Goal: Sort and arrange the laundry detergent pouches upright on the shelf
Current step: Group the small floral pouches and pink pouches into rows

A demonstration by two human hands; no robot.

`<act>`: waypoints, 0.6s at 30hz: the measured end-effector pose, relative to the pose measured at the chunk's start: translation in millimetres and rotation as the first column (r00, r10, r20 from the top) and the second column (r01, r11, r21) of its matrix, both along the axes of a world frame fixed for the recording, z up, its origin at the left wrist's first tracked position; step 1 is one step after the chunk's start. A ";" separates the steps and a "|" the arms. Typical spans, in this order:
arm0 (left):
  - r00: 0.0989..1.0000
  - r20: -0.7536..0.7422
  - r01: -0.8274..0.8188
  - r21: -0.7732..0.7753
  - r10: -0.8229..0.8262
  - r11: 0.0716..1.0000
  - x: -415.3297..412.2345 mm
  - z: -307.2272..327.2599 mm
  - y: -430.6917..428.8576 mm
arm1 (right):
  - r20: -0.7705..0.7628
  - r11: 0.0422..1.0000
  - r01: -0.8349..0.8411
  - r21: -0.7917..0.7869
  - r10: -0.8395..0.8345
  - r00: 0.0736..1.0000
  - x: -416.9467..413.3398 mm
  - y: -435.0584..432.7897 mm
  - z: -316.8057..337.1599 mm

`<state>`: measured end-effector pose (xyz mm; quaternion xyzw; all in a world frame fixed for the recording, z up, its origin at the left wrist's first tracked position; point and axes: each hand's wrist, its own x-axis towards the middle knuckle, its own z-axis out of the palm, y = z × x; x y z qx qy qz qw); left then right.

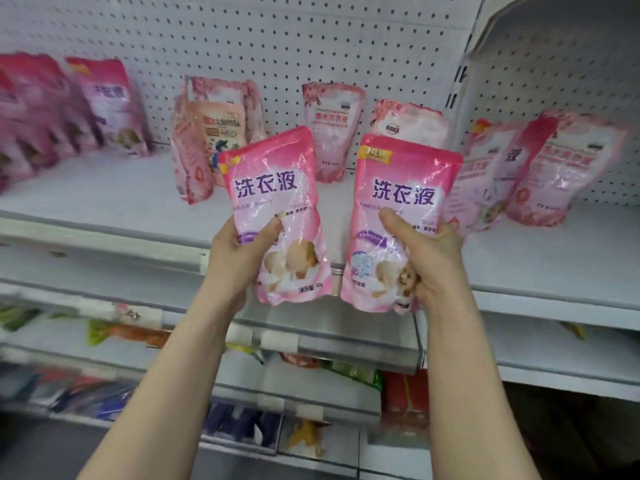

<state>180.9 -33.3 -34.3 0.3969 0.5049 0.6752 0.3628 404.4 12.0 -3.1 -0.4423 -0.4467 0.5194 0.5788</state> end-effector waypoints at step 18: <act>0.975 -0.062 -0.216 -0.045 0.213 0.975 -306.8 -13.1 -121.8 | -0.032 0.981 -0.190 -0.043 0.188 0.982 -317.6 -55.2 -8.3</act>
